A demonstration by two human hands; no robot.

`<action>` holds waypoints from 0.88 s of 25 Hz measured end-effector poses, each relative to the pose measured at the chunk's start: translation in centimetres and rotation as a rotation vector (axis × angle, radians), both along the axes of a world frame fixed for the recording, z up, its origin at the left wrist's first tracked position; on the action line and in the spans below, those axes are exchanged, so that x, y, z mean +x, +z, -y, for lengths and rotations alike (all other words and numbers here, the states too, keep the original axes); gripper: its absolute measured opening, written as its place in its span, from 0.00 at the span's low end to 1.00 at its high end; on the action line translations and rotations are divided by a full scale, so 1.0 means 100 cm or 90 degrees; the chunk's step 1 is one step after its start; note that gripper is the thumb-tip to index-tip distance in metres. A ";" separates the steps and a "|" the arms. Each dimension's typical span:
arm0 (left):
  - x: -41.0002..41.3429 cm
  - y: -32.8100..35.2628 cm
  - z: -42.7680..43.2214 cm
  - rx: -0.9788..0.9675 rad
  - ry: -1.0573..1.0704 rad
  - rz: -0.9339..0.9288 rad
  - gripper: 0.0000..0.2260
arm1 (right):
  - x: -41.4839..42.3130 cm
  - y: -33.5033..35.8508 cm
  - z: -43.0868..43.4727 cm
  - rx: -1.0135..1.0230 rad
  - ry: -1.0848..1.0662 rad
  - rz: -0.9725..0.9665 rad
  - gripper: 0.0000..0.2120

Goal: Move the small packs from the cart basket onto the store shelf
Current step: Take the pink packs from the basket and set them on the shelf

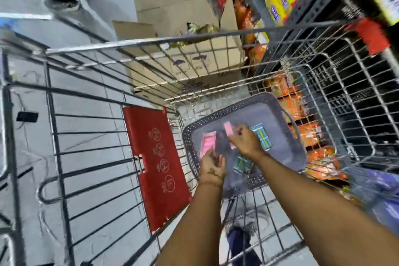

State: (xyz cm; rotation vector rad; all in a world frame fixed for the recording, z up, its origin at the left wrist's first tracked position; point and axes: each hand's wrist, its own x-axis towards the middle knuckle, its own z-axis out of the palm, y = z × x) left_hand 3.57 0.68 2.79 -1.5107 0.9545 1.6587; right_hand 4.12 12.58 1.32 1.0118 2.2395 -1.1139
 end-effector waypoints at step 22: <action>0.149 0.303 -0.156 0.383 -0.581 -0.758 0.30 | 0.261 0.327 -0.103 -0.118 -0.740 -0.703 0.22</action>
